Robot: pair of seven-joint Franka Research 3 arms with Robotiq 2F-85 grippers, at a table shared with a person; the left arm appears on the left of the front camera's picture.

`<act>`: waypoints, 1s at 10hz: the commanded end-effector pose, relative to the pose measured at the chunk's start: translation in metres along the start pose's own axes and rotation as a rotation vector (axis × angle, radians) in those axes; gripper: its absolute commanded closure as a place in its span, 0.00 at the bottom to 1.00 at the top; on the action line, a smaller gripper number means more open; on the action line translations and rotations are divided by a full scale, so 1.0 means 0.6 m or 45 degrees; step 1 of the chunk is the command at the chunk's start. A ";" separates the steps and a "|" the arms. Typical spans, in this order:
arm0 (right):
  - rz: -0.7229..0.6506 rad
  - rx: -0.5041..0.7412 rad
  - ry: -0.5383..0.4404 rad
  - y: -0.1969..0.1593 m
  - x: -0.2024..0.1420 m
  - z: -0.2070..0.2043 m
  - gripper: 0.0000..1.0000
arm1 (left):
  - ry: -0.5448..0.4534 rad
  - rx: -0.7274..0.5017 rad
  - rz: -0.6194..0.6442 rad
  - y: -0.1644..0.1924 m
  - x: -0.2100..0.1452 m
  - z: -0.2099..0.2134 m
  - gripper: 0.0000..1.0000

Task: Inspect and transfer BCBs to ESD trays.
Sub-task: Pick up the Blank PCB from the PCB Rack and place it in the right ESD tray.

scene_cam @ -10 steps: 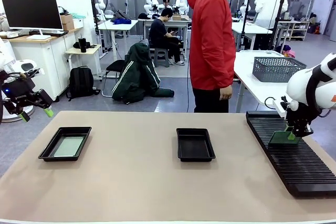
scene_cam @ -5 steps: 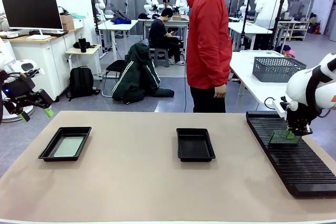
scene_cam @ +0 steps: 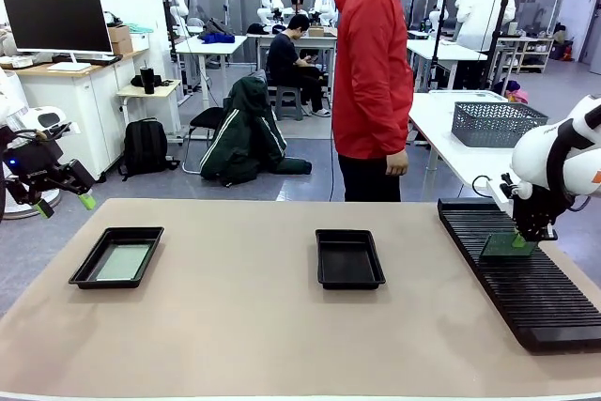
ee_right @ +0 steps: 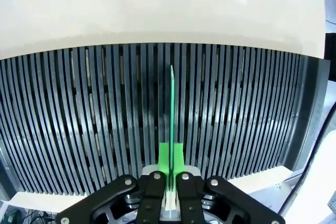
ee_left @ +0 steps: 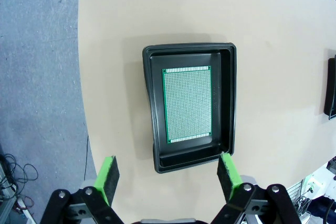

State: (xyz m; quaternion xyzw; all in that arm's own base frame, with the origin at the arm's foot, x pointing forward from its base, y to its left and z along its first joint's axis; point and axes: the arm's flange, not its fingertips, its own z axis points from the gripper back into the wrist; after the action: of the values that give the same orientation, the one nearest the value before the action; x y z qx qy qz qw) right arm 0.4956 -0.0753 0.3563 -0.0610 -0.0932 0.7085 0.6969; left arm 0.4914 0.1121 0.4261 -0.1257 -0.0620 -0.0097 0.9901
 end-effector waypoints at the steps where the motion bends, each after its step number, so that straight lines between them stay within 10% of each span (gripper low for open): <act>1: -0.022 0.000 0.029 -0.007 0.002 -0.002 1.00 | -0.009 0.001 0.007 0.001 0.000 -0.003 0.00; 10: -0.039 0.031 0.017 -0.005 0.006 0.039 0.97 | -0.009 0.001 0.007 0.001 0.000 -0.003 0.00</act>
State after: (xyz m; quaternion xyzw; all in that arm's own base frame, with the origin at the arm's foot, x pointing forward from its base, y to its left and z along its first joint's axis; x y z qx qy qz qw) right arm 0.4948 -0.0747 0.3651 -0.0582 -0.0937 0.7058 0.6998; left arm 0.4914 0.1121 0.4261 -0.1257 -0.0620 -0.0097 0.9901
